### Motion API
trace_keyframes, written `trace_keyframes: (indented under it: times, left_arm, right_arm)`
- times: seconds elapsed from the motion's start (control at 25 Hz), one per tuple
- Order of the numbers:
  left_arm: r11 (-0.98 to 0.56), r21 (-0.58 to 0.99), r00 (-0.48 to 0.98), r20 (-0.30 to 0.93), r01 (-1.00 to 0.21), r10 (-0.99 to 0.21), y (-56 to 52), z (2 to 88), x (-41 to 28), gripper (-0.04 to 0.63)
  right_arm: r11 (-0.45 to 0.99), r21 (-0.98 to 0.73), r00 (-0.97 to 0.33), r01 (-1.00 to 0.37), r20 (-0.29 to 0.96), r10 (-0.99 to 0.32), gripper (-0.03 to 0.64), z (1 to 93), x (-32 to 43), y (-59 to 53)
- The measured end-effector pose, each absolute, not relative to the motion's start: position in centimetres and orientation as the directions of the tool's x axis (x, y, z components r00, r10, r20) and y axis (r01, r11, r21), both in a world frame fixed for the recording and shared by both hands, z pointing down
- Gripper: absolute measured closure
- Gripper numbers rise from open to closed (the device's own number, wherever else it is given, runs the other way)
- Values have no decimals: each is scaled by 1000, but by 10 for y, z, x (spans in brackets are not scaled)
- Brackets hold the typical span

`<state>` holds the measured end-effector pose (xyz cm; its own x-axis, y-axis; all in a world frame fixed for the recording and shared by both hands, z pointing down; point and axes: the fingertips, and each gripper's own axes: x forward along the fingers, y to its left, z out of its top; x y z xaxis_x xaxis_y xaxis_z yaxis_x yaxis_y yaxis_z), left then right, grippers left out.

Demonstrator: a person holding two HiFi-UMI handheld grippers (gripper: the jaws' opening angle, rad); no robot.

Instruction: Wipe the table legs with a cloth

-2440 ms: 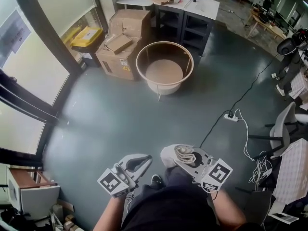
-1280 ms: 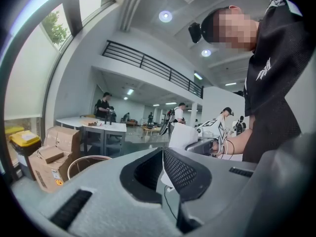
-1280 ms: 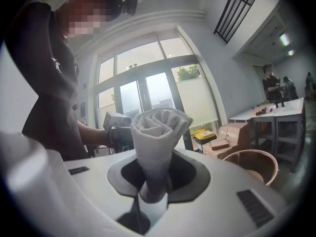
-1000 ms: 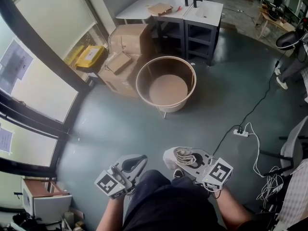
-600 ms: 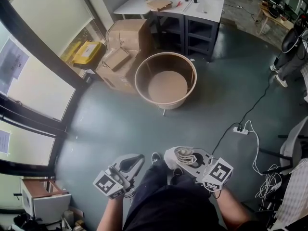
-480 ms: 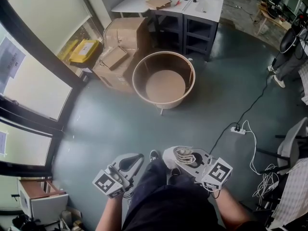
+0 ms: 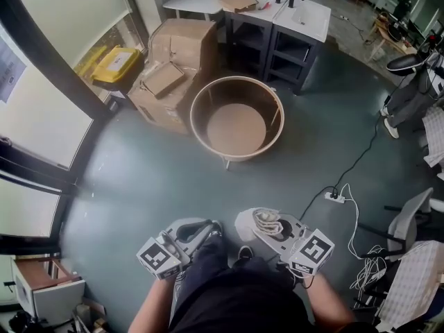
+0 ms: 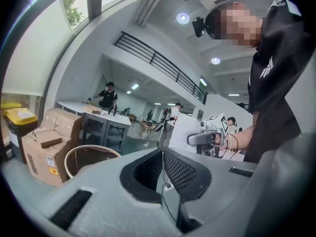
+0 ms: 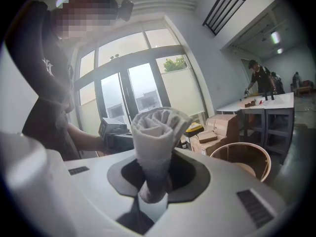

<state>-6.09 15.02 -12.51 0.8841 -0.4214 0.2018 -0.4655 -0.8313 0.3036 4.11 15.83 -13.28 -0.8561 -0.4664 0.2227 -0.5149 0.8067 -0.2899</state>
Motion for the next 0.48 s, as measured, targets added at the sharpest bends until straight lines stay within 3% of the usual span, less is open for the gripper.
trace_keyframes:
  times: [0.48]
  left_arm:
    - [-856,333,918,177,-396,-356,66,-97,-124,586]
  right_arm:
    - [772,-299,-824,-561,296,-484,538,-127,-26,76]
